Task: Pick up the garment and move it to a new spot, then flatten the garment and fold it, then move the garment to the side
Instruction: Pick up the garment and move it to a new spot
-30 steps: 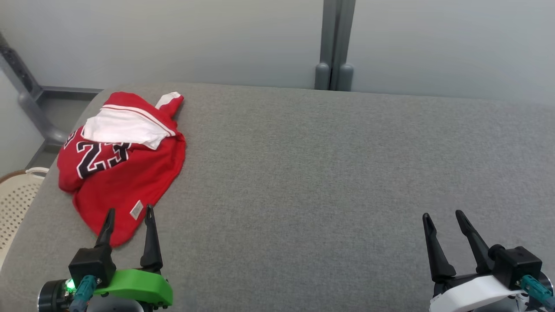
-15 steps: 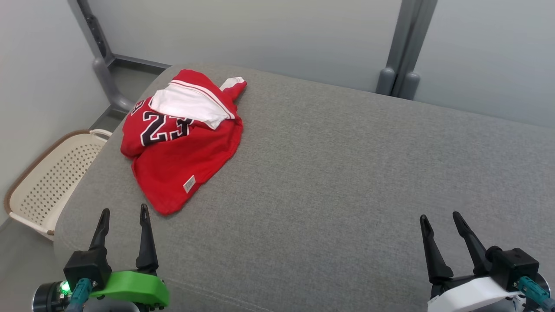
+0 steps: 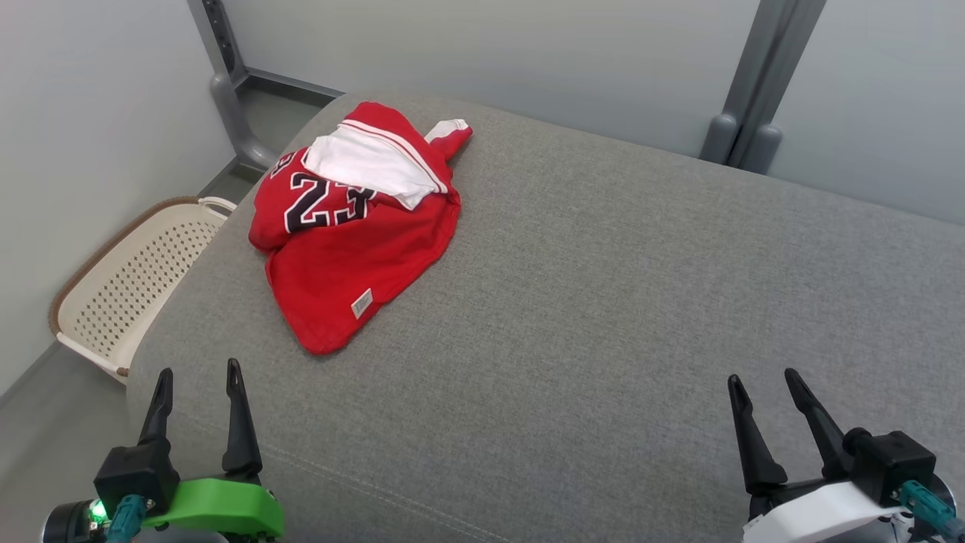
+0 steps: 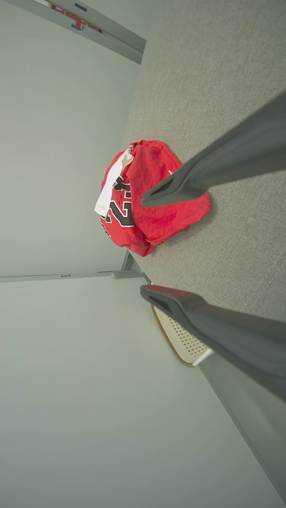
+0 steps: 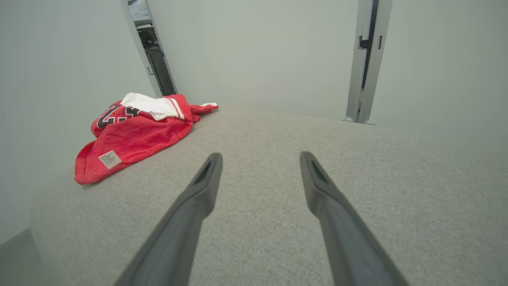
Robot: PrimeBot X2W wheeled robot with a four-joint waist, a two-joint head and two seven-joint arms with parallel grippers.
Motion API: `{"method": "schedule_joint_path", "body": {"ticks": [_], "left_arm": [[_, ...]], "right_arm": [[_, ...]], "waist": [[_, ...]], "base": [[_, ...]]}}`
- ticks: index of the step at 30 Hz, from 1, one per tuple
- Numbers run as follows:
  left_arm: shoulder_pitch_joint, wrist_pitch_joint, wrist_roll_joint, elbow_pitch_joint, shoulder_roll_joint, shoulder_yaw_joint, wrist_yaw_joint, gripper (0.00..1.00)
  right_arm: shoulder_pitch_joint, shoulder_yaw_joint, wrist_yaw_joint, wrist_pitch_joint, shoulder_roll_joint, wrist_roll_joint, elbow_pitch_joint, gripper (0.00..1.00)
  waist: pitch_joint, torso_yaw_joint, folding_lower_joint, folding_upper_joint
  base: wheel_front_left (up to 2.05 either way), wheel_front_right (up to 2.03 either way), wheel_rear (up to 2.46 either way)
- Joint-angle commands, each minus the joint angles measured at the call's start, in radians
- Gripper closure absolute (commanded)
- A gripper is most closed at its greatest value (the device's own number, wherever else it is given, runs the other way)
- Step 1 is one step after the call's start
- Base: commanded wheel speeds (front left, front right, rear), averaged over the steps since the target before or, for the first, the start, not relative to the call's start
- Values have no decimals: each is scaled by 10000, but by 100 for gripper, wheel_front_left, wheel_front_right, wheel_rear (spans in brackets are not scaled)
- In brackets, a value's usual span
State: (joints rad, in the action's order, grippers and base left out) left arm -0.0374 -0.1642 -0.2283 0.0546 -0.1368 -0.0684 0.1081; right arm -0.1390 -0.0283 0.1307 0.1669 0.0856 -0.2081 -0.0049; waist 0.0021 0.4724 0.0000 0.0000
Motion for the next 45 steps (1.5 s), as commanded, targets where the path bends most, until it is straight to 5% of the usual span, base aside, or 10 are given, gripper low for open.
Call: {"method": "schedule_joint_path", "body": {"ticks": [1, 13, 26, 35, 45], "left_arm": [[-14, -82, -46, -7, 1, 29, 66, 0], [2420, -187, -118, 261, -282, 164, -51, 0], [7133, 307, -164, 1158, -1077, 499, -209, 0], [9127, 984, -239, 2985, -1758, 709, -283, 0], [9622, 2235, -506, 5753, -2071, 631, -387, 0]], "right_arm": [[-4, 19, 1, -25, 85, -37, -27, 0], [466, 505, -3, -379, 1017, -67, -727, 0], [1178, 2626, -6, -275, 2523, -546, -1529, 0], [1466, 3355, -6, 32, 2954, -831, -1627, 0], [1638, 3287, -6, 208, 3067, -962, -1404, 0]], "waist": [[95, -124, 0, 0], [1651, -1469, 0, 0], [4573, -3426, 0, 0], [5816, -4164, 0, 0], [6162, -4252, 0, 0]], "base": [[0, 0, 0], [0, 0, 0], [0, 0, 0], [0, 0, 0], [0, 0, 0]]}}
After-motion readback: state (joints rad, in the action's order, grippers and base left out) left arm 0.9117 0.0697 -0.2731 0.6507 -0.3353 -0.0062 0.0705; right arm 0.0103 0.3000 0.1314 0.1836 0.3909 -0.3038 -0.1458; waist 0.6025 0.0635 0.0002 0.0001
